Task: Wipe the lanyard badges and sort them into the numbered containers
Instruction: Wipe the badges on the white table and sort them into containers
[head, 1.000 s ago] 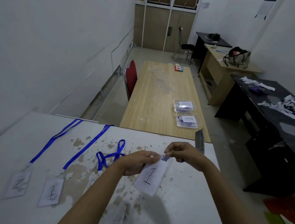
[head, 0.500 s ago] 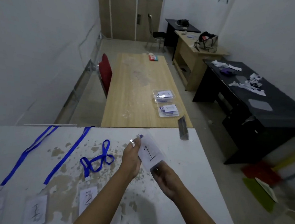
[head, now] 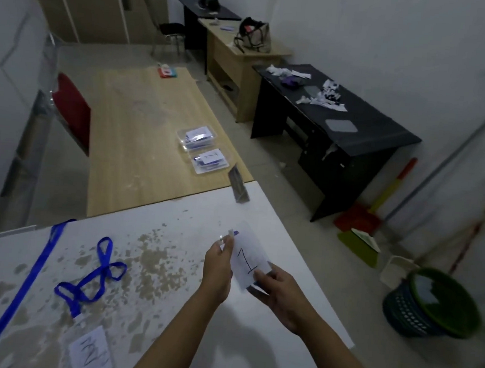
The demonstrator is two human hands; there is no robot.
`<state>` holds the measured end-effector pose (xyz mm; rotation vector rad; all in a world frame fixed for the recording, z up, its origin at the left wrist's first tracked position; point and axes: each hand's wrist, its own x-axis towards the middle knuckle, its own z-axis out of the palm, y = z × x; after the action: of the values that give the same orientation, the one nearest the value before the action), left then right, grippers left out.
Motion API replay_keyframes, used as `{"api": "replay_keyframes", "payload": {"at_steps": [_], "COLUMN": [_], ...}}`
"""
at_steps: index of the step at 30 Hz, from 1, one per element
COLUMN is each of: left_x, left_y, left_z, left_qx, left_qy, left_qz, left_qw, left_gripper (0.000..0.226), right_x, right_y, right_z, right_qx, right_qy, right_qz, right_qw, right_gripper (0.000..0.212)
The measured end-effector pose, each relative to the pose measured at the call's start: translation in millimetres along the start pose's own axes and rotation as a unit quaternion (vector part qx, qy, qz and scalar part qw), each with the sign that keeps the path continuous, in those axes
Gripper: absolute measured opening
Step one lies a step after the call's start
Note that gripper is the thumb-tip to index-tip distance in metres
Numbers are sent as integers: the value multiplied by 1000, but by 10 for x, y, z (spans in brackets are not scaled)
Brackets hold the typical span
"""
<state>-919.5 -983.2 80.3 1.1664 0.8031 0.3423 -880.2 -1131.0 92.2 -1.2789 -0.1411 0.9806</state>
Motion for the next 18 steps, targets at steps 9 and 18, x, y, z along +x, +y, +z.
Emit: {"api": "replay_keyframes", "payload": {"at_steps": [9,18], "left_x": [-112,-346], "left_y": [-413,-806], "left_z": [1076,2679], "left_qx": [79,83], "left_qy": [-39,-42], "left_qz": [-42,-29], "left_qw": [995,995], "left_gripper": [35,23], "right_x": [-260,-471], "right_y": [-414,-754], "right_z": [-1111,-2542], "right_qx": [-98,-147], "right_qy": [11,75], "right_qz": [37,21], "right_qw": [994,986], "right_gripper": [42,32]}}
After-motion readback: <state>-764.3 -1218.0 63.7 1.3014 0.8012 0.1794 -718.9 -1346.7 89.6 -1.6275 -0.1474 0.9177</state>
